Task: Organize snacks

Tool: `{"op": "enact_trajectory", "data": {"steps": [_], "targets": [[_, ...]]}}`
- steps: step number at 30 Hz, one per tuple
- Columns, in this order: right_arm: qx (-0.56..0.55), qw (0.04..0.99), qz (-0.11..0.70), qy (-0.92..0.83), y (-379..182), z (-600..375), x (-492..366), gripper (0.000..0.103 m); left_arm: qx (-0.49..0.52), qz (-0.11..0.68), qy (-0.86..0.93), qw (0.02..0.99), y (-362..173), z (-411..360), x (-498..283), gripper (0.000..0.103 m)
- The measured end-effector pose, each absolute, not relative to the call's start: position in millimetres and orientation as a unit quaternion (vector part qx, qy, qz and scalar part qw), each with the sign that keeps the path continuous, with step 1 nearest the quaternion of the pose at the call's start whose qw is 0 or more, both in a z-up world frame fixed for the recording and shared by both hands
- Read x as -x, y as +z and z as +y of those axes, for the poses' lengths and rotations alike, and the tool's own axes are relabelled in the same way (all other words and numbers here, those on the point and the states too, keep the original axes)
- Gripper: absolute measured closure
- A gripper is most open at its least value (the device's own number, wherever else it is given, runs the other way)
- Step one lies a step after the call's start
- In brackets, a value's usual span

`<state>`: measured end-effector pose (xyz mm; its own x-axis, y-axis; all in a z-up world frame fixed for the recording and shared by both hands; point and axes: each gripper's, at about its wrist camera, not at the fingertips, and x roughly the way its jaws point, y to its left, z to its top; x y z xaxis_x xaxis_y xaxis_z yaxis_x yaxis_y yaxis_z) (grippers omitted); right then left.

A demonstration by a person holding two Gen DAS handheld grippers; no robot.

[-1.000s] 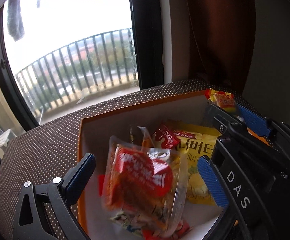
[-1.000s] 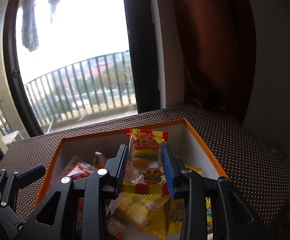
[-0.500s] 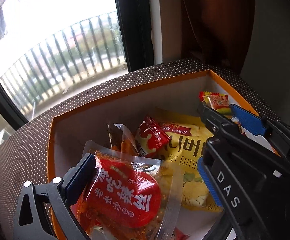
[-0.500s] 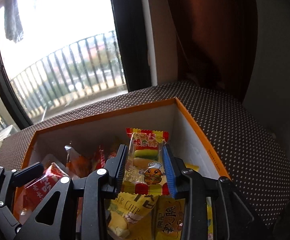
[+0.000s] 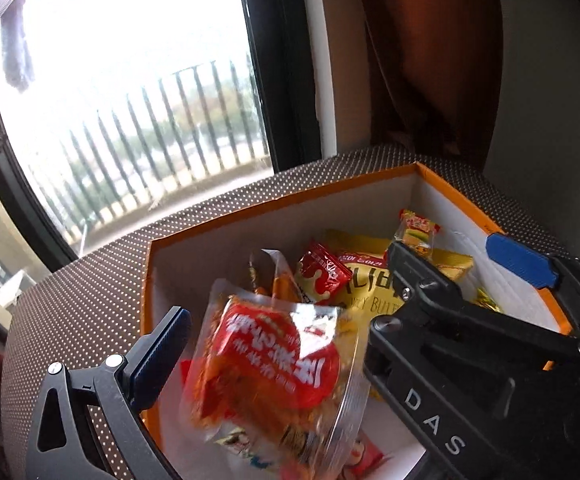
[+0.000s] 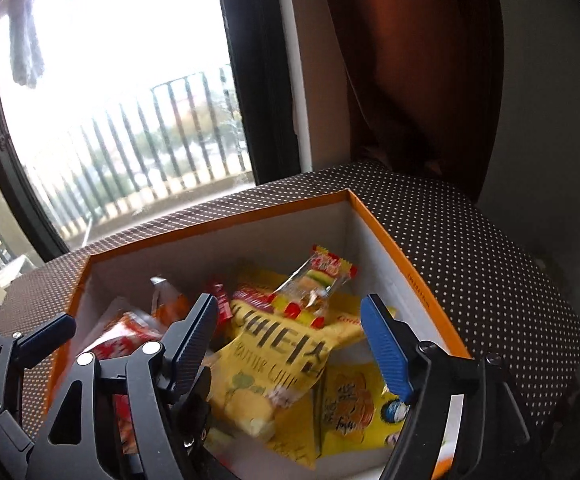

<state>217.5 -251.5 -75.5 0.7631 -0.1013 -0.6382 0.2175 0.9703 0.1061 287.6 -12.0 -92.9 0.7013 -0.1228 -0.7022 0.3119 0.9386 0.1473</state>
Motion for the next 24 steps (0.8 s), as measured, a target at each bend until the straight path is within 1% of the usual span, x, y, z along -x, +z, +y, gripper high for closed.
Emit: {"op": "enact_trajectory", "data": {"steps": [3,7,11,16,24], "targets": [[-0.084,0.939,0.323,-0.080,-69.9,-244.2,-204.2,0.025,-0.120,0.352,-0.117,0.921,-85.9,-3.8,-271.4,0.001],[-0.066,0.948,0.303,-0.068,-60.1,-228.2,-186.6,0.021,-0.100,0.334,-0.108,0.931,-79.5,13.5,-255.7,0.001],[-0.054,0.955,0.287,-0.057,-49.7,-207.6,-170.0,0.020,-0.079,0.316,-0.103,0.940,-70.8,33.5,-236.9,0.001],[-0.043,0.963,0.263,-0.034,-34.0,-180.3,-145.6,0.019,-0.063,0.282,-0.084,0.954,-50.8,66.0,-201.5,0.001],[-0.032,0.975,0.220,-0.011,-11.4,-138.9,-111.4,0.016,-0.037,0.248,-0.046,0.967,-30.8,122.9,-163.2,0.001]]}}
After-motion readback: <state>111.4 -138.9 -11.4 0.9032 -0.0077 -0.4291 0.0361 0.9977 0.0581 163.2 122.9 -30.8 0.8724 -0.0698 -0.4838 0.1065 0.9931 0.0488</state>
